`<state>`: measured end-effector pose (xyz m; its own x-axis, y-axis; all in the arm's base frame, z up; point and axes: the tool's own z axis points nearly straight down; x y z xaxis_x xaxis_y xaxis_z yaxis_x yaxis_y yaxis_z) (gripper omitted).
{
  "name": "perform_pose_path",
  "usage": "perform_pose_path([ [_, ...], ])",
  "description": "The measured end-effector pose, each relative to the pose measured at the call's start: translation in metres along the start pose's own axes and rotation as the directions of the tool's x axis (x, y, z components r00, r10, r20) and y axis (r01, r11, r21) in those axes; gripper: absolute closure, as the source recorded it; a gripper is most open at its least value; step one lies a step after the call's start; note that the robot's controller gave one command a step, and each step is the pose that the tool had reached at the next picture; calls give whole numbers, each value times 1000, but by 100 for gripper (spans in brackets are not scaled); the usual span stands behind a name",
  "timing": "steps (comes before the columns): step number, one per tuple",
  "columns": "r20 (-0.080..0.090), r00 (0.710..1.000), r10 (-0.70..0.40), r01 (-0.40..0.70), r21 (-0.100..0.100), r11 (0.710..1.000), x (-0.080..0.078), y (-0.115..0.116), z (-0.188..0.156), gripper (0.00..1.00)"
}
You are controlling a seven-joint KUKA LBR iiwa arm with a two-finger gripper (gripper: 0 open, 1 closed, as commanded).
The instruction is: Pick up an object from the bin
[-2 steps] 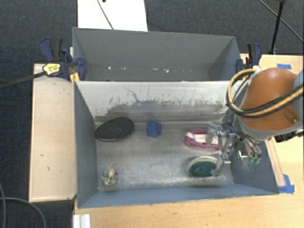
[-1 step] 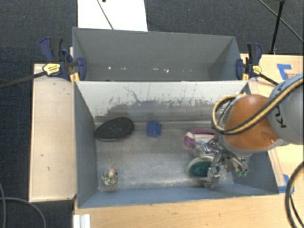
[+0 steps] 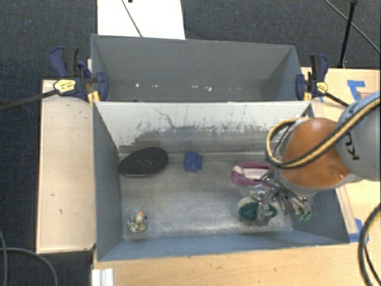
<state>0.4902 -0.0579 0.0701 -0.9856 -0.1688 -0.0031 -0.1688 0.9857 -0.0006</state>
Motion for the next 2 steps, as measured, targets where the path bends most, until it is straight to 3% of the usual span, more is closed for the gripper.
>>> perform_pose_path([
  [1, 4, 967, -256, 256, 2, 967, -8, 8, -105, 100],
  [2, 8, 958, -285, 285, 5, 958, -17, 9, -237, 100],
])
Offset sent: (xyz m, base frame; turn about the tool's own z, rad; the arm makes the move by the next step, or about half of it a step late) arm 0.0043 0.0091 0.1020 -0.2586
